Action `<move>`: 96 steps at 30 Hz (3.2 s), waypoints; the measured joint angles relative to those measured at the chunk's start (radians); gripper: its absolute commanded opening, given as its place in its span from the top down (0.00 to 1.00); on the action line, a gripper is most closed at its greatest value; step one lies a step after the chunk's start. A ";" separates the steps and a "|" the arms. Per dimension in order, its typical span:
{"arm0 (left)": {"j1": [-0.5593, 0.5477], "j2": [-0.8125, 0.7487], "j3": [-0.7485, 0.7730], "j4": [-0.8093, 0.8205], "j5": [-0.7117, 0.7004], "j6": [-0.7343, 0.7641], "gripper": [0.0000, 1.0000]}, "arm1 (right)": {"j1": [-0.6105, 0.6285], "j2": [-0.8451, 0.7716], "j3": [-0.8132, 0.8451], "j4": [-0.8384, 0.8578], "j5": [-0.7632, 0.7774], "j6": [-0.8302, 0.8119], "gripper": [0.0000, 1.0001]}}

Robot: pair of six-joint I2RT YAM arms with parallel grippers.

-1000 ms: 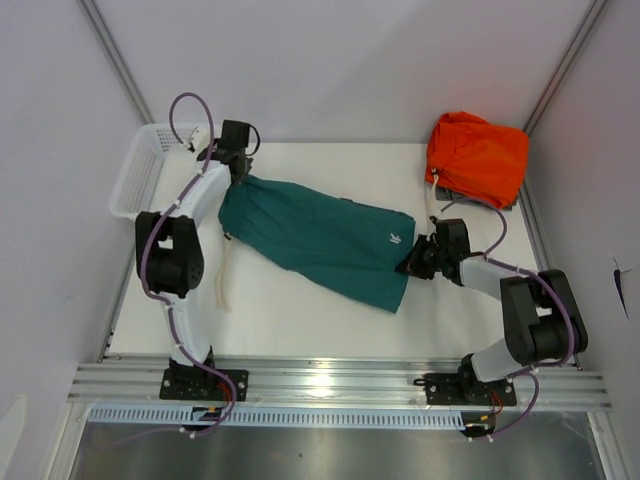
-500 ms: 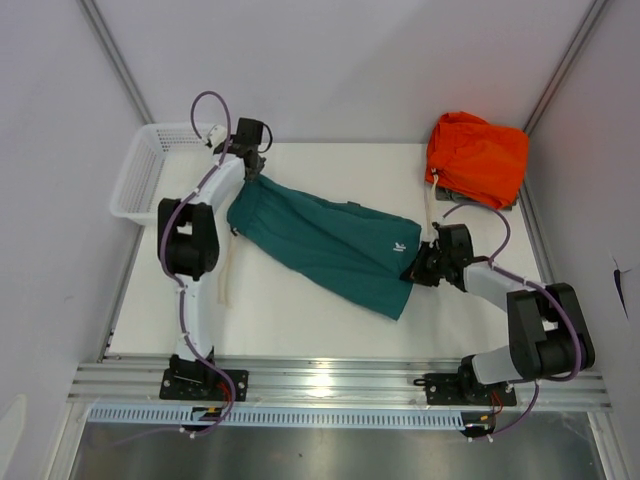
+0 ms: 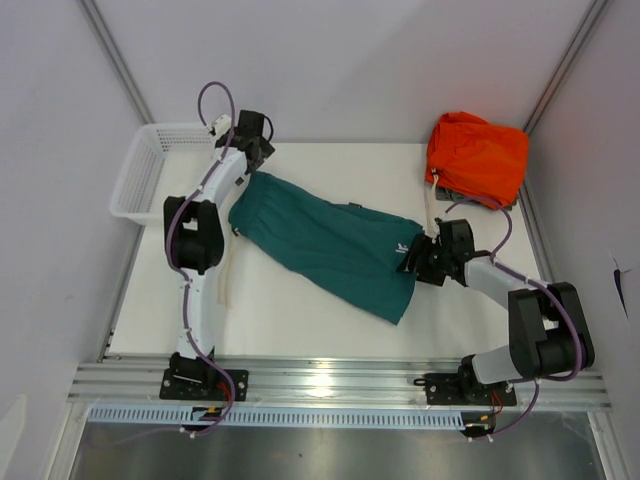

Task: Fold and stack the shorts
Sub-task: Fold the shorts

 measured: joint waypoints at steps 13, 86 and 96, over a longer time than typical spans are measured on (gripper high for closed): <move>0.000 -0.079 -0.003 -0.090 0.039 0.061 0.01 | -0.019 0.058 0.229 -0.103 0.203 -0.036 0.34; 0.015 -0.083 -0.300 -0.071 0.003 0.031 0.01 | -0.201 0.526 0.595 0.116 0.193 0.011 0.35; 0.015 -0.223 -0.322 -0.076 0.031 0.142 0.01 | -0.055 0.291 0.568 0.083 0.209 -0.017 0.38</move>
